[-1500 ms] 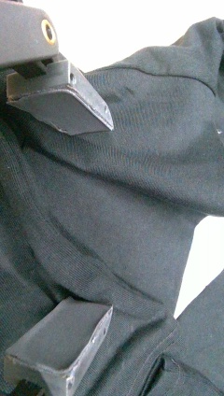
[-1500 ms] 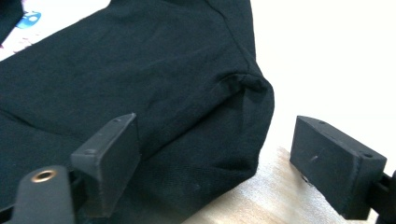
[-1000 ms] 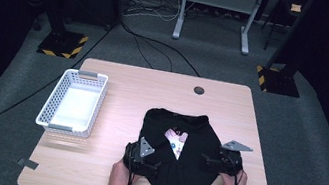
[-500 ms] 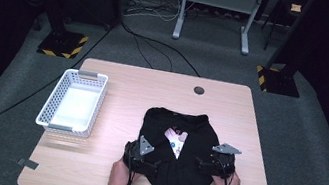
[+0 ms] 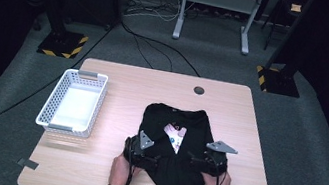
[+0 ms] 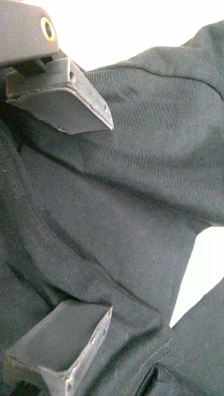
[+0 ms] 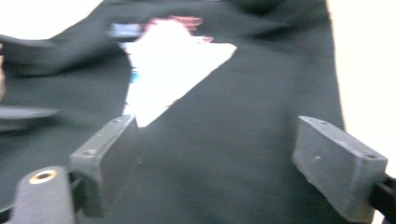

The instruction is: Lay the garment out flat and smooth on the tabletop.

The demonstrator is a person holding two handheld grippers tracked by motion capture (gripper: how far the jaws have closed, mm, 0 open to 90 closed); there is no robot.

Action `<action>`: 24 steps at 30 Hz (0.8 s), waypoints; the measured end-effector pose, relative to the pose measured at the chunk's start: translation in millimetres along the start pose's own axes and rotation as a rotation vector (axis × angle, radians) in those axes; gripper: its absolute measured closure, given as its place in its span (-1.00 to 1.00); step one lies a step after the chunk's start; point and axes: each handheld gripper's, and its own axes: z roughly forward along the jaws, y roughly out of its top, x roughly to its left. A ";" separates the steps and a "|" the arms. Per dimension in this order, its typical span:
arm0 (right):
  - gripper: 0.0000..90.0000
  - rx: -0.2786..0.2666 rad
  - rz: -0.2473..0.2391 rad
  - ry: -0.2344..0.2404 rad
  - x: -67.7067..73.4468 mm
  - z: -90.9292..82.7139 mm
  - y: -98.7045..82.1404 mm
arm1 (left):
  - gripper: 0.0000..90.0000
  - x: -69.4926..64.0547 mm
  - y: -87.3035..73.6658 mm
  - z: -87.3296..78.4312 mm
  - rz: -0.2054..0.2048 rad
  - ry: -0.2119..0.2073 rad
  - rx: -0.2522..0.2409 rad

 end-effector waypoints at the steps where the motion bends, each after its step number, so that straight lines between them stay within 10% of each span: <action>1: -0.65 0.043 -0.025 0.018 11.6 4.5 0.4 | -0.77 0.1 0.0 0.0 0.000 0.000 0.000; 5: -0.31 0.132 -0.079 0.014 38.7 22.2 -5.7 | -0.77 0.3 0.0 0.0 0.000 -0.001 0.001; 13: 0.55 0.078 -0.044 -0.021 27.0 12.9 -15.8 | -0.76 0.0 -0.1 0.0 -0.003 0.000 0.000; 24: 0.79 0.060 -0.052 -0.021 20.0 -1.0 -15.7 | -0.76 0.0 -0.1 0.1 -0.007 0.002 -0.001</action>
